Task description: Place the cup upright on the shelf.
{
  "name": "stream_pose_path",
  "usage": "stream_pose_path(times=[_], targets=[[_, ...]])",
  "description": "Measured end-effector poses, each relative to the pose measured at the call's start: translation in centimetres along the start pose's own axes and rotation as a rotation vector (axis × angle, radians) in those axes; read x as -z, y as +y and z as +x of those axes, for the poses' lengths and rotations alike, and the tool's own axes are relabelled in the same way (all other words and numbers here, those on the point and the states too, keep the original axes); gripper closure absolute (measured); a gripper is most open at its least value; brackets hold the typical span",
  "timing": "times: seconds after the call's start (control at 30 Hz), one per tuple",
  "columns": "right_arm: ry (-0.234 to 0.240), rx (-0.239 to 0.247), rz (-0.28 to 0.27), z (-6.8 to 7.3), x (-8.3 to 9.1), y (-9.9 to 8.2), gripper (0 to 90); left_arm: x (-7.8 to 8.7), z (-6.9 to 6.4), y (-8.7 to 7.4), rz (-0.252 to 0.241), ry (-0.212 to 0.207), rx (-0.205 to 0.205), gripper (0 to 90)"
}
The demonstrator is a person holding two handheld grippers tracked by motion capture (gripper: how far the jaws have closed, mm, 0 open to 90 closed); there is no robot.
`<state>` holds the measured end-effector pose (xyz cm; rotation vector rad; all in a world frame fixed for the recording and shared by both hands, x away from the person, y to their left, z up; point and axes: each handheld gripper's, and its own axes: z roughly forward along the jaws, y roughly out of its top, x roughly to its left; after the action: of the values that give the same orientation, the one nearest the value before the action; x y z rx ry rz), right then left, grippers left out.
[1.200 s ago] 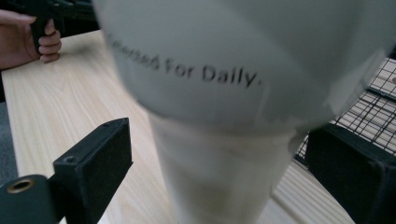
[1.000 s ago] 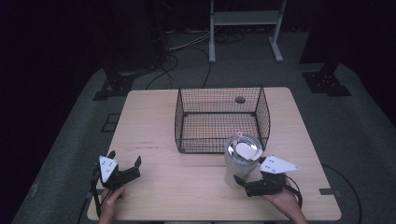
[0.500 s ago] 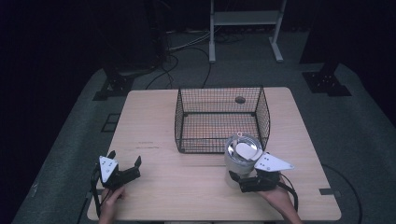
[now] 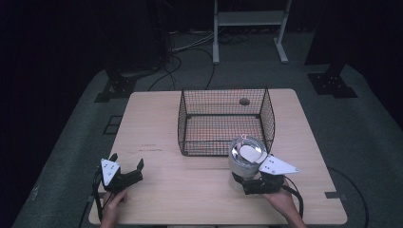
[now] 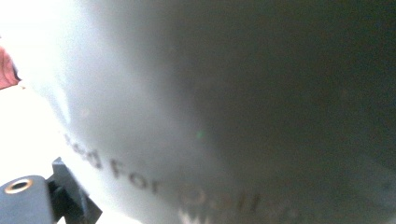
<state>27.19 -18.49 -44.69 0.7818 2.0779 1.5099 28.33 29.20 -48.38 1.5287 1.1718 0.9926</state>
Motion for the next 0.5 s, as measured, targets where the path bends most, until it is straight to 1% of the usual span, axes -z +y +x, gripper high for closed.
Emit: stream_pose_path(times=[0.03,0.17,0.37,0.4,0.47,0.5], targets=[[-0.002,-0.007,-0.009,0.09,0.02,-0.1,6.9,0.0,0.0,0.0,0.0,-0.001,0.0,0.0],[-0.005,-0.013,-0.015,0.12,0.06,-0.17,7.1,0.01,0.01,0.0,-0.001,-0.002,0.0,0.0],[-0.013,-0.002,-0.024,0.3,0.26,-0.25,7.2,0.01,0.06,0.0,-0.001,-0.004,0.005,0.0],[-0.011,0.001,-0.024,0.3,0.32,-0.26,7.3,0.01,0.06,0.0,-0.002,-0.004,0.005,0.0],[0.009,-0.015,-0.021,0.27,0.52,-0.27,7.3,0.01,0.07,0.0,-0.001,-0.004,0.005,0.0],[0.009,-0.015,-0.021,0.27,0.52,-0.27,7.3,0.01,0.07,0.0,-0.001,-0.004,0.005,0.0]])
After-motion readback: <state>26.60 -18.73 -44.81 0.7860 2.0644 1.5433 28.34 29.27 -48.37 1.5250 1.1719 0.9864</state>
